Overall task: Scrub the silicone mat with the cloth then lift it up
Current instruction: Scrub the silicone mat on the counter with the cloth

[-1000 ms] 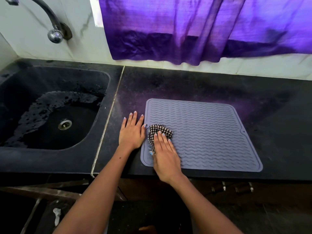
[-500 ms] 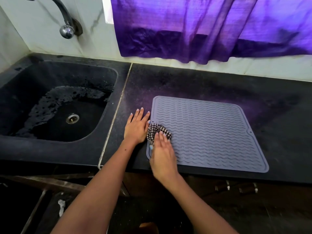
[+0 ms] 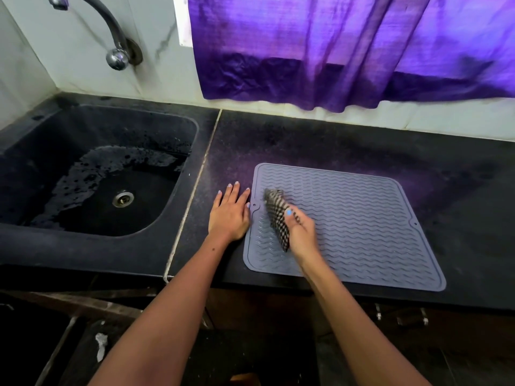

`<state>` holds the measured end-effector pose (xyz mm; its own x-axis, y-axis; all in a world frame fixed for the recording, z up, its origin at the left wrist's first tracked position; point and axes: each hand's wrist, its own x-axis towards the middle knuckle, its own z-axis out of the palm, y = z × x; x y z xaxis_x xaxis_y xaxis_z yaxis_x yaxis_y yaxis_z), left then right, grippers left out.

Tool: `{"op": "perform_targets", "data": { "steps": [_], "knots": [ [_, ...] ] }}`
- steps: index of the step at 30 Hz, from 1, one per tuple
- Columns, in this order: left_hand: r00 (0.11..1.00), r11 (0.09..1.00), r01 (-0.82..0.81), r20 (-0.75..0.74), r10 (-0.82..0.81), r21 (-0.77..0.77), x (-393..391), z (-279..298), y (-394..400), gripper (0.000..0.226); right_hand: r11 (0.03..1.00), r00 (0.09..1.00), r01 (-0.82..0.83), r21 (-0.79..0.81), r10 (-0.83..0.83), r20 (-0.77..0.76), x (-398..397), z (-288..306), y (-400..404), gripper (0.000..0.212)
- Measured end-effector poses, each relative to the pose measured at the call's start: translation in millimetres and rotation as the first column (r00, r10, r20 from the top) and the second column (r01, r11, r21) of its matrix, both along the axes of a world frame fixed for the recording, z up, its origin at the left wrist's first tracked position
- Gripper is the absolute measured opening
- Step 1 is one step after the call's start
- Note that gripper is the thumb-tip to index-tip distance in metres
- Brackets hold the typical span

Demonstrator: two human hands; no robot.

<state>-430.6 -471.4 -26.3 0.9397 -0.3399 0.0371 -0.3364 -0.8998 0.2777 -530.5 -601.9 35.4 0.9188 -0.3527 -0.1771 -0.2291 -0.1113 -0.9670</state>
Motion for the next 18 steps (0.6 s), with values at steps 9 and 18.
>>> {"op": "perform_targets", "data": {
  "steps": [9,18],
  "knots": [
    [1.0,1.0,-0.01,-0.006,0.01,0.023,2.5,0.0,-1.8,0.067,0.349,0.94,-0.298,-0.888,0.269,-0.209,6.3,-34.3,15.8,0.06],
    [1.0,1.0,-0.013,-0.014,0.013,-0.004,2.2,-0.2,-2.2,0.059,0.81,0.907,-0.415,-0.414,0.329,-0.265,33.5,8.6,-14.4,0.035]
  ]
}}
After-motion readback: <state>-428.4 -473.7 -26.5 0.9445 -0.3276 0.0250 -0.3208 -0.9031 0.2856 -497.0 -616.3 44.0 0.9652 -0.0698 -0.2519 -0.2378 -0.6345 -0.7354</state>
